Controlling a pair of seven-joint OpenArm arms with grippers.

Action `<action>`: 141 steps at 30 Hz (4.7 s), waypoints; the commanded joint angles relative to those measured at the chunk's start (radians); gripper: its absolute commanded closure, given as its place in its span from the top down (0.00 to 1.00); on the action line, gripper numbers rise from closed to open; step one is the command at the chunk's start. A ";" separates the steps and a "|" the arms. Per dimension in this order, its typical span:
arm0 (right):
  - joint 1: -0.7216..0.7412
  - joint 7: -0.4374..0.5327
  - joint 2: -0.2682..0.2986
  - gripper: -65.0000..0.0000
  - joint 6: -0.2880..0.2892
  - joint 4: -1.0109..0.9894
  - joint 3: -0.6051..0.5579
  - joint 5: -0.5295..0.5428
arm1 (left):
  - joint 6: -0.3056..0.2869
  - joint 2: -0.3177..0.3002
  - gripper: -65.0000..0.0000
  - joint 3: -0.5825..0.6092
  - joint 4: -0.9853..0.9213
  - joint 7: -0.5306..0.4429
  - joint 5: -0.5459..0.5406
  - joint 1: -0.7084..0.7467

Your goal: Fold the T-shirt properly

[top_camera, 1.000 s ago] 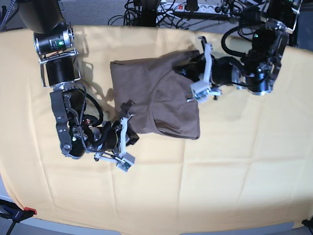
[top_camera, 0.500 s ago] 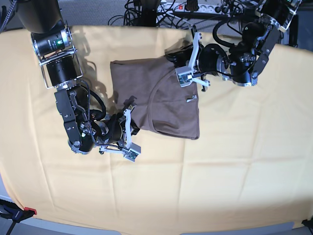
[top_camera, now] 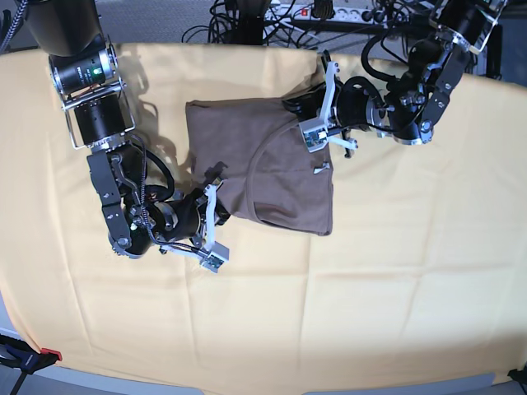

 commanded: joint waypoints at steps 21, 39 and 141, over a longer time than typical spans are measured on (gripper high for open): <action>-0.044 -0.247 0.111 0.00 0.002 0.019 0.005 0.438 | 0.109 0.033 0.00 -0.003 -0.246 -0.260 0.309 -0.233; -0.104 -0.247 0.311 0.00 0.002 0.081 0.006 0.631 | 0.111 0.167 0.00 -0.003 -0.530 -0.420 0.414 -0.494; -1.106 0.397 0.080 0.00 0.002 -0.188 0.682 -0.022 | 0.066 0.126 0.00 -0.475 -0.586 -0.298 0.050 0.648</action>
